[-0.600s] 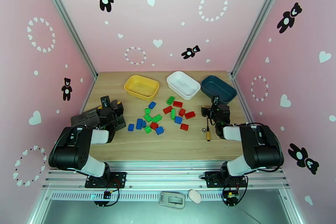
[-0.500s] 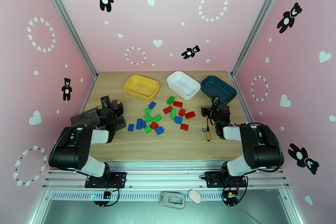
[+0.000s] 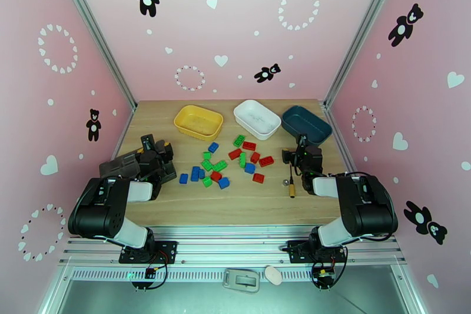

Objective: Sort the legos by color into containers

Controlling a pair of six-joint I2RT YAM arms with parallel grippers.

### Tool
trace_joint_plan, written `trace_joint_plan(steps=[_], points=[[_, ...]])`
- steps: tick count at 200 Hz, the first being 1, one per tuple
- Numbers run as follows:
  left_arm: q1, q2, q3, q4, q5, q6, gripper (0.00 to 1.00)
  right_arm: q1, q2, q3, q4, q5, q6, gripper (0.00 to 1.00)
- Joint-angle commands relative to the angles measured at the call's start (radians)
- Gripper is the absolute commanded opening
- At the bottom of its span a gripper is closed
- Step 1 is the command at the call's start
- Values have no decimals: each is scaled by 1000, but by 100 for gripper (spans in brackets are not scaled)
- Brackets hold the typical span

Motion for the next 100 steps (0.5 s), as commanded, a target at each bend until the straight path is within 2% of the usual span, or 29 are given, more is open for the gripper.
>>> trace_joint_plan(steps=[1, 100], points=[[2, -9, 1, 8, 21, -4, 98, 4, -3, 15, 5, 4, 5, 99], [5, -9, 2, 7, 25, -5, 98, 5, -2, 18, 2, 3, 5, 99]])
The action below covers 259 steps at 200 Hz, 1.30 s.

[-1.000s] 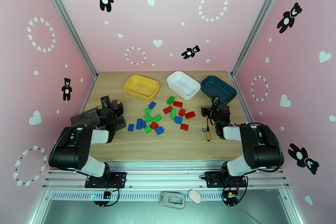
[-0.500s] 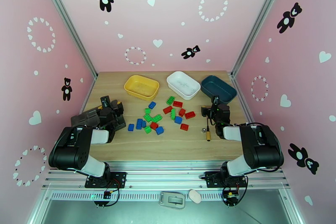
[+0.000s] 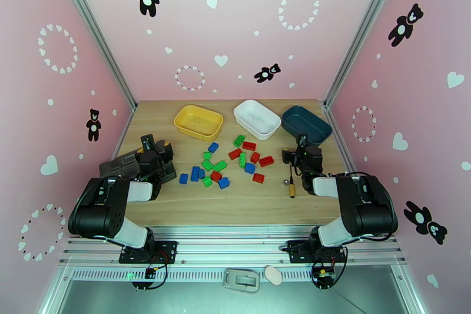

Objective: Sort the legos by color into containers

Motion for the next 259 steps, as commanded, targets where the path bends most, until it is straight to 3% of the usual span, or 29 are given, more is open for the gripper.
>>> trace_joint_plan(steps=[1, 28, 58, 77, 94, 125, 165, 180, 203, 226, 259], points=[[5, -9, 2, 6, 26, -5, 98, 5, -2, 18, 3, 3, 5, 99], [5, -20, 8, -4, 20, -5, 98, 4, -7, 10, 12, 6, 5, 99], [0, -149, 104, -310, -75, -36, 98, 5, -103, 12, -62, 58, 28, 99], [-17, -249, 105, -362, -164, -61, 99, 4, -194, 21, -152, 69, 36, 99], [-19, -358, 114, -443, -213, -176, 98, 5, -277, 21, -227, 105, 75, 99], [-20, -527, 205, -785, -252, -460, 98, 5, -477, 57, -490, 191, 254, 99], [-20, -723, 222, -1083, -110, -642, 99, 2, -699, 151, -979, 344, 479, 99], [-20, -800, 213, -1195, -46, -695, 98, 1, -773, 174, -1091, 257, 495, 98], [-20, -891, 184, -1274, 205, -701, 99, 1, -847, 202, -1206, 56, 486, 91], [-20, -913, 188, -1371, 354, -702, 98, 2, -869, 217, -1281, -77, 509, 85], [-67, -959, 147, -1318, 511, -722, 96, 33, -833, 213, -1312, -188, 562, 75]])
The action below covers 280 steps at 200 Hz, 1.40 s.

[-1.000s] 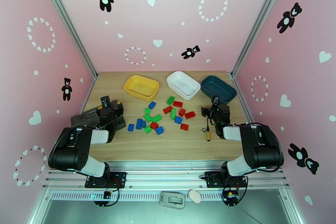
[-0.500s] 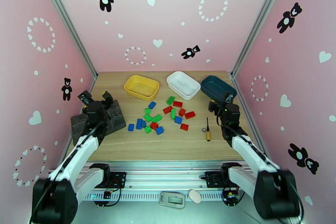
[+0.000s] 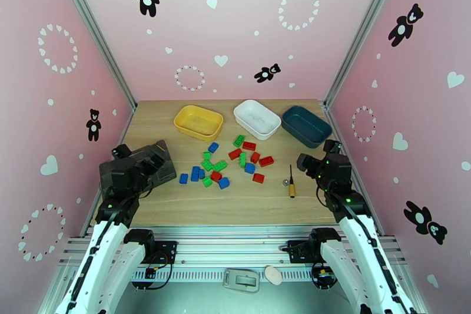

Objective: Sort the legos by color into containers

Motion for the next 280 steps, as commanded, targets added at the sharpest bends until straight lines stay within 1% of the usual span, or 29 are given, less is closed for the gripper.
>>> trace_joint_plan(steps=[1, 7, 15, 30, 49, 70, 82, 95, 106, 124, 138, 157, 174, 229, 280], points=[[-44, -34, -32, -28, 194, -32, 96, 31, 28, 24, -101, -135, 56, 74], [-66, -35, -36, -15, 195, -40, 95, 53, 43, 26, -107, -128, 65, 72], [-99, -23, -32, -8, 192, -43, 95, 79, 58, 25, -108, -115, 75, 72], [-181, 33, -14, -3, 175, -39, 94, 160, 95, 26, -102, -68, 95, 72], [-311, 127, 2, 25, 123, -35, 94, 290, 159, 34, -83, 19, 122, 76], [-458, 235, 18, 77, 62, -42, 94, 417, 289, 64, -75, 99, 139, 80], [-527, 289, 28, 109, 26, -49, 95, 473, 364, 84, -75, 138, 141, 82], [-585, 343, 36, 146, 3, -59, 96, 519, 461, 115, -76, 168, 128, 83], [-616, 383, 44, 174, -3, -67, 96, 552, 545, 150, -89, 188, 100, 83], [-637, 431, 52, 196, -2, -76, 96, 593, 664, 204, -125, 217, 63, 83], [-641, 440, 51, 201, -1, -76, 96, 620, 730, 217, -128, 220, 43, 83], [-641, 418, 41, 198, -19, -77, 98, 648, 775, 213, -115, 224, 27, 83], [-641, 393, 32, 192, -37, -77, 98, 660, 811, 217, -111, 227, 14, 84], [-641, 371, 28, 188, -47, -75, 99, 656, 924, 294, -121, 289, -4, 81], [-641, 395, 34, 190, -46, -78, 99, 620, 1040, 372, -92, 273, 7, 76]])
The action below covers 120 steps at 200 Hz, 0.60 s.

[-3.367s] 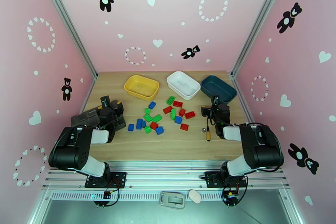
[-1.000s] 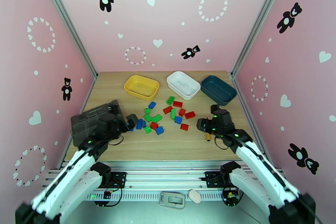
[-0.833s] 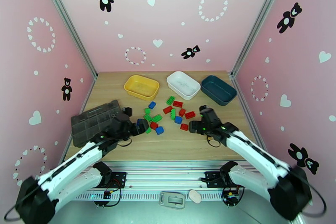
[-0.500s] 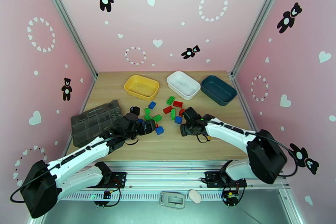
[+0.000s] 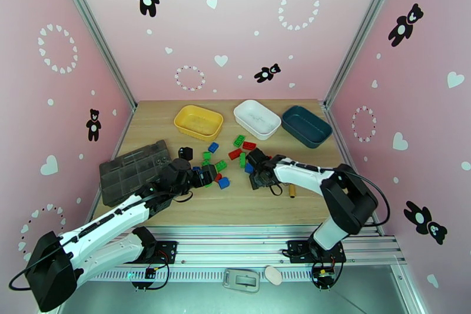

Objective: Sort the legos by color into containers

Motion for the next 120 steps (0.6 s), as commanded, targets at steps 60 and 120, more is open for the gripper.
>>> trace_joint_plan(steps=[60, 120], points=[[-4, 54, 25, 9, -10, -11, 99, -96, 92, 92, 39, -41, 7, 70], [-5, 102, 54, 23, 10, -14, 98, -138, 90, 65, 101, -157, 12, 54]])
